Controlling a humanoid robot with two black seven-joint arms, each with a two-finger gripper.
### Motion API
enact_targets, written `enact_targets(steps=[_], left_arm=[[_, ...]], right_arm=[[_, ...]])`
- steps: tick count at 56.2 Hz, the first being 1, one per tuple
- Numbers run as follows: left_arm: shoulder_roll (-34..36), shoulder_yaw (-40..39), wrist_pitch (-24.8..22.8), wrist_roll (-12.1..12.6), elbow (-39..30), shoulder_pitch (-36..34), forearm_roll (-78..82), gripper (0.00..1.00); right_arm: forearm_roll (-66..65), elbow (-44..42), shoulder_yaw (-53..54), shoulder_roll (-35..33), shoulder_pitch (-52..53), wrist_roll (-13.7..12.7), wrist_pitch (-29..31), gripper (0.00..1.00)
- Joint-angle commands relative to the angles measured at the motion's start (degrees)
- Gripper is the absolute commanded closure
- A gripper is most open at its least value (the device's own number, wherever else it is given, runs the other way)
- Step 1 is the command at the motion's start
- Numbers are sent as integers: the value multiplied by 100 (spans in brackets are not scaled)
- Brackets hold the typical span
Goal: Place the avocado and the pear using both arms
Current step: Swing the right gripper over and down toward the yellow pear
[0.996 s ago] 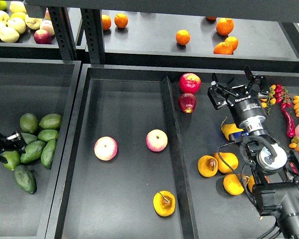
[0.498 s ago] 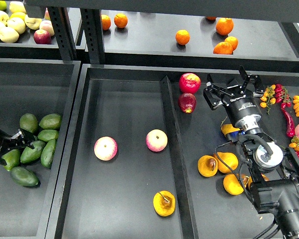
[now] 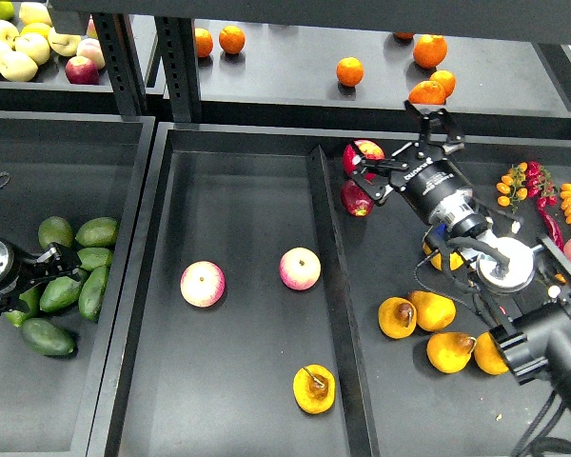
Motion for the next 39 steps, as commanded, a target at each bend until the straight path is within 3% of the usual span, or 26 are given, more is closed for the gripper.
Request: enact_targets(steps=[1, 23, 27, 31, 34, 39], left_arm=[[-46, -48, 0, -1, -1, 35, 0, 0], [-309, -154, 0, -1, 96, 141, 0, 0], [-353, -180, 0, -1, 96, 149, 0, 0], [-406, -276, 0, -1, 96, 167, 0, 0], [-458, -320, 0, -1, 96, 184, 0, 0], [-503, -329, 0, -1, 96, 185, 0, 0]], right_arm=[[-10, 5, -873, -110, 329, -83, 72, 0], [-282, -30, -3045, -594, 1093, -144, 1003, 0], [-572, -30, -3397, -717, 1278, -460, 1293, 0], [-1142, -30, -3844, -813, 1541, -943, 1817, 0], [-1833, -39, -4273, -831, 1743, -1154, 1817, 0], [-2443, -91, -4618, -796, 1937, -1190, 1817, 0]])
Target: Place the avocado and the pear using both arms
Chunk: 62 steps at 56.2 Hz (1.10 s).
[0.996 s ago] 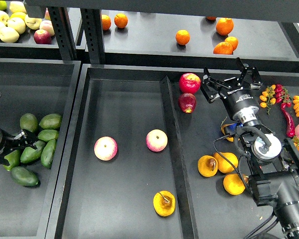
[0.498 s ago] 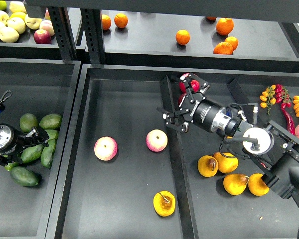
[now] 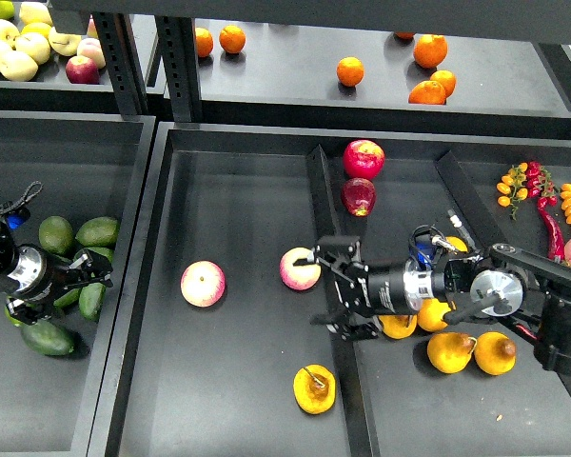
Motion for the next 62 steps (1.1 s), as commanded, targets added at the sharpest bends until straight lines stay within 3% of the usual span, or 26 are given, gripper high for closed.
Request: enact_targets(steps=[1, 35, 47, 62], left_arm=[[-66, -33, -1, 1, 0, 8, -1, 0], [-198, -156, -1, 1, -27, 8, -1, 0], [-268, -174, -1, 1, -35, 8, -1, 0], [-286, -227, -1, 1, -27, 25, -1, 0]], right_arm=[[-875, -74, -518, 31, 280, -138, 47, 0], [-1218, -1006, -1098, 1323, 228, -147, 47, 0], [-1561, -1146, -1178, 1455, 113, -534, 47, 0], [-1605, -1453, -1125, 1648, -54, -543, 47, 0]])
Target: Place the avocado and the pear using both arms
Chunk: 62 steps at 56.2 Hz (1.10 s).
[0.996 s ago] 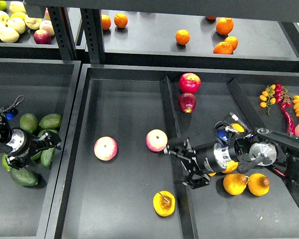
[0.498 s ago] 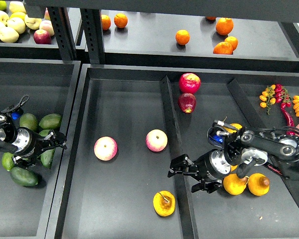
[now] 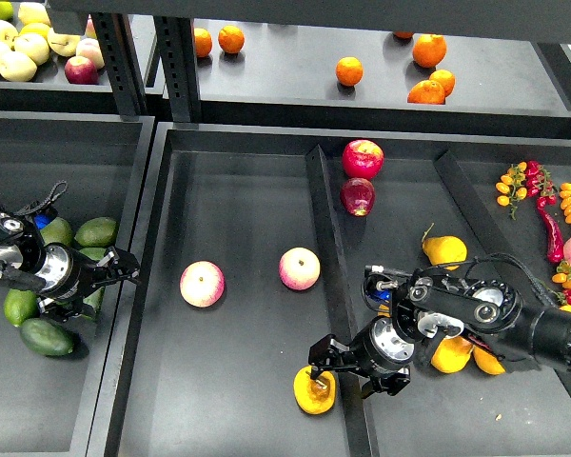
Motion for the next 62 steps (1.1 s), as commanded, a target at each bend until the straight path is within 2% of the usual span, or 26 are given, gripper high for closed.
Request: enact_targets(steps=[1, 17, 37, 43, 62], left_arm=[[-27, -2, 0, 0, 2, 2, 0, 0], [-44, -2, 0, 0, 20, 20, 0, 0], [-53, -2, 0, 0, 29, 46, 0, 0], [-53, -2, 0, 0, 29, 55, 0, 0], [-53, -2, 0, 0, 29, 64, 0, 0]], right_arm=[[-5, -188, 59, 131, -82, -3, -1, 0], [48, -416, 112, 386, -82, -3, -1, 0], [66, -416, 121, 395, -91, -12, -1, 0], [13, -434, 156, 439, -82, -281, -1, 0], [4, -715, 622, 641, -170, -281, -1, 0]])
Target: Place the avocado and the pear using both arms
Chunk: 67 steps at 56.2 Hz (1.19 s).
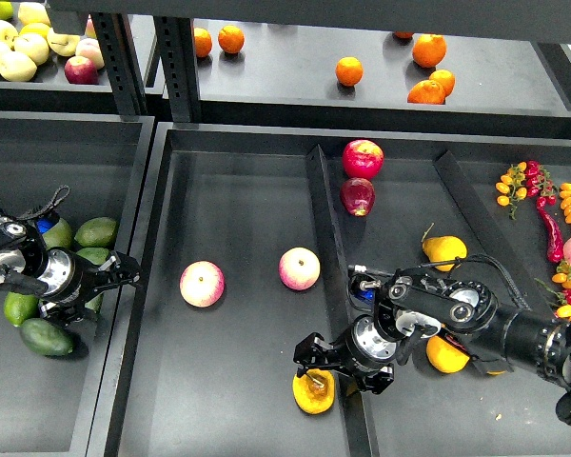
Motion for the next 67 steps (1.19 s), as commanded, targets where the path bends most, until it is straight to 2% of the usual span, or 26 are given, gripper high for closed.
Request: enact_targets(steps=[1, 33, 67], left_arm=[[0, 1, 1, 0, 0, 1, 0, 0], [-9, 1, 1, 0, -18, 63, 0, 0], [-9, 1, 1, 0, -9, 63, 0, 0]], right_arm=[[0, -105, 81, 26, -19, 0, 0, 0], [281, -228, 406, 26, -204, 0, 0, 0], [299, -228, 301, 35, 69, 0, 0, 0]])
